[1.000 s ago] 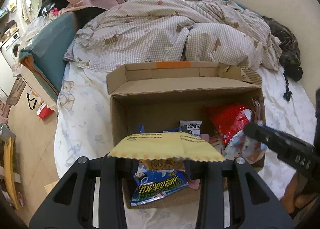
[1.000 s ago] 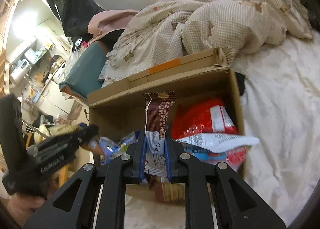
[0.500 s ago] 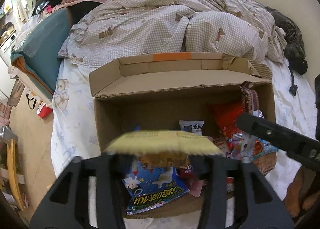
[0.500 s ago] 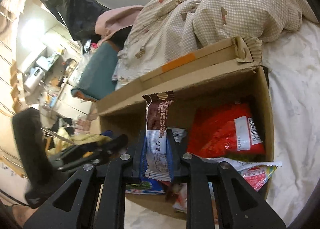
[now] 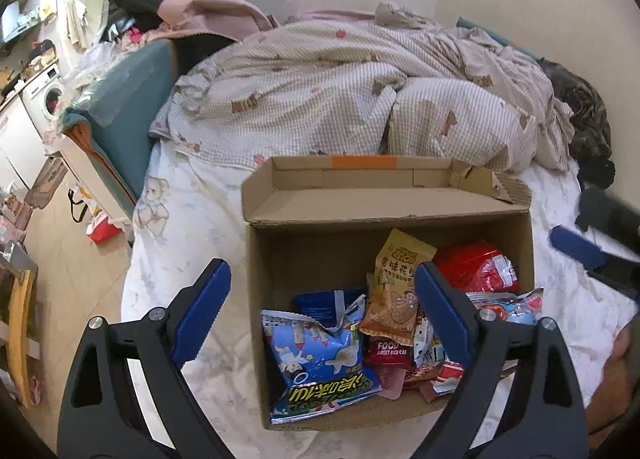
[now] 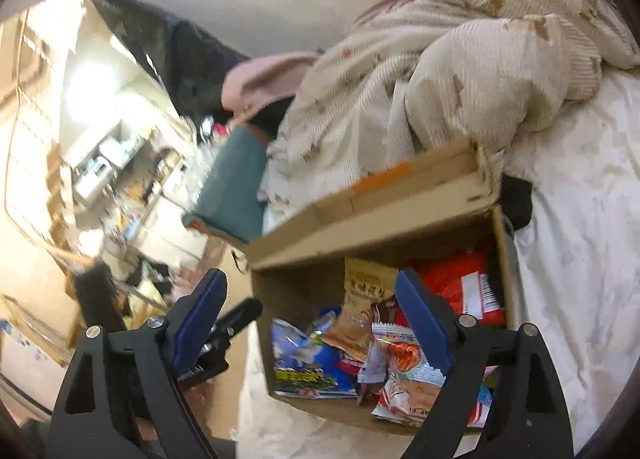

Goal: Organize snacks

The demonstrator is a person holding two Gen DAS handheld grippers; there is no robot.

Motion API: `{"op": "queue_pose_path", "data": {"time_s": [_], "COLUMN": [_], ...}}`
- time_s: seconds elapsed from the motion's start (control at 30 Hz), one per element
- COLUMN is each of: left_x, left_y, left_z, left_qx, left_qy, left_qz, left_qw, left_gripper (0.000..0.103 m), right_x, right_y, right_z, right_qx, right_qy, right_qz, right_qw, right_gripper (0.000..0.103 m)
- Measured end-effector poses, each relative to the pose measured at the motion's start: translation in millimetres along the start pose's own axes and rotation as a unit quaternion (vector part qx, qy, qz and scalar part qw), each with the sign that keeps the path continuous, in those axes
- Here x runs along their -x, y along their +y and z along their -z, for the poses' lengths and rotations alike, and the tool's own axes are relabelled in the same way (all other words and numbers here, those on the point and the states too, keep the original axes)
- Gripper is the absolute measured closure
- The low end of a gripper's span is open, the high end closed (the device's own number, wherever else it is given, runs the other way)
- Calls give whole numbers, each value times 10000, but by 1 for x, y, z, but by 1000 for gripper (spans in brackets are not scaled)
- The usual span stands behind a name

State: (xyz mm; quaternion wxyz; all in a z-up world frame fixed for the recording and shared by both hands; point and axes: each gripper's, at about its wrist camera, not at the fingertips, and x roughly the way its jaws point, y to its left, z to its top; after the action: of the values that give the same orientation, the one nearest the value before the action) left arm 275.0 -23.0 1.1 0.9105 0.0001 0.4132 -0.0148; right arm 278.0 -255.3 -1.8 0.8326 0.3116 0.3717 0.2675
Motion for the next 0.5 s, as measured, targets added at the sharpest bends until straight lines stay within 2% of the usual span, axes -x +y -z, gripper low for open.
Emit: {"op": "queue_pose_path", "data": {"time_s": [0.23, 0.5], "left_x": [26, 63], "left_y": [8, 14], "left_z": [10, 31], "left_qx": [17, -84], "left_qy": [-287, -681], "left_qz": [51, -35], "left_qw": [9996, 9976], "left_gripper": [12, 12], "right_x": [30, 49], "right_y": [-2, 13], "right_z": [7, 43], "right_qx": [-44, 316], "right_qy": [-161, -180], "right_qz": [402, 1086], "right_qw": [9990, 9934], "right_gripper": [14, 5]}}
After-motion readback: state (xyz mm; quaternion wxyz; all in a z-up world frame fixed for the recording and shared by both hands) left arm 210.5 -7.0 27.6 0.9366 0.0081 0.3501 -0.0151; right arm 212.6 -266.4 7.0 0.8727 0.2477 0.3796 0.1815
